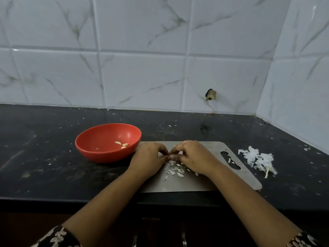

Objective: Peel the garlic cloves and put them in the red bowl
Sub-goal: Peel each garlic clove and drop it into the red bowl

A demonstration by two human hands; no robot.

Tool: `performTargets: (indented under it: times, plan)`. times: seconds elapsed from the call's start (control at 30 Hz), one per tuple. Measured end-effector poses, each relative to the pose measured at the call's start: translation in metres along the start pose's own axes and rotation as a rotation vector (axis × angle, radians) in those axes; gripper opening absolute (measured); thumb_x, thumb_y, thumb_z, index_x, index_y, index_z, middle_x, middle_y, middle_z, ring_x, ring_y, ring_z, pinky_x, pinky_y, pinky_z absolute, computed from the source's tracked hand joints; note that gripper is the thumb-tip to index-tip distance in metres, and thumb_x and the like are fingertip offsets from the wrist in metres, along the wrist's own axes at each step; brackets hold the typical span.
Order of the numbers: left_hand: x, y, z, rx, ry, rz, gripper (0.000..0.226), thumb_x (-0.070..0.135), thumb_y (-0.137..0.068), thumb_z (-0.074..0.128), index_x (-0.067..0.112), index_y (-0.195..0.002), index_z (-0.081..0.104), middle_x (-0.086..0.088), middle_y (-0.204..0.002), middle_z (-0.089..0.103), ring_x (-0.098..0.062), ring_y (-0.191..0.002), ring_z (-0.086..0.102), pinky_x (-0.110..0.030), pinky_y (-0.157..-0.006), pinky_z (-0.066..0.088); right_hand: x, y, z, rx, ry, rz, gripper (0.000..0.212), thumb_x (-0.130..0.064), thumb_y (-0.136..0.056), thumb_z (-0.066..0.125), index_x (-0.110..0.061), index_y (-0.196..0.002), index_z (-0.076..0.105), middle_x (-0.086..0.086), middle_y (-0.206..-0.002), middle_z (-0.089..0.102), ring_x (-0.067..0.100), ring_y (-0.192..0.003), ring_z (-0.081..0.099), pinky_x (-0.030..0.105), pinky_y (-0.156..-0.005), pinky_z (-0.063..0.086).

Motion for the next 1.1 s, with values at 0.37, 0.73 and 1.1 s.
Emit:
performTargets:
  times: [0.37, 0.73, 1.1]
  plan:
    - [0.015, 0.008, -0.011, 0.202, -0.06, 0.154, 0.019, 0.035, -0.092, 0.06, 0.022, -0.102, 0.071, 0.006, -0.089, 0.072, -0.009, -0.082, 0.063, -0.031, -0.075, 0.05, 0.003, 0.001, -0.003, 0.169, -0.312, 0.076, 0.008, -0.021, -0.091, 0.067, -0.022, -0.099, 0.067, -0.009, -0.087, 0.069, 0.001, -0.078, 0.063, 0.013, -0.069, 0.048]
    - [0.019, 0.015, -0.027, 0.38, -0.025, 0.124, 0.006, 0.034, -0.086, 0.068, 0.029, -0.089, 0.069, 0.008, -0.076, 0.067, -0.008, -0.07, 0.055, -0.029, -0.06, 0.046, -0.002, 0.01, -0.006, 0.202, -0.864, 0.161, 0.011, -0.015, -0.084, 0.073, -0.009, -0.093, 0.075, -0.002, -0.081, 0.076, 0.015, -0.079, 0.07, 0.023, -0.072, 0.056]
    - [0.011, 0.007, -0.019, 0.243, 0.258, 0.208, 0.016, 0.023, -0.086, 0.068, 0.034, -0.079, 0.059, 0.019, -0.075, 0.059, -0.003, -0.068, 0.049, -0.022, -0.062, 0.036, -0.002, 0.016, -0.001, 0.16, -1.074, 0.25, 0.009, -0.004, -0.078, 0.076, -0.004, -0.084, 0.07, 0.01, -0.072, 0.071, 0.011, -0.06, 0.065, 0.017, -0.056, 0.052]
Point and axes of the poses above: each hand's wrist, its own y-axis away from the middle knuckle, its own z-axis out of the palm, x = y × z, the point moved 6 cm from there along -y, towards the middle knuckle
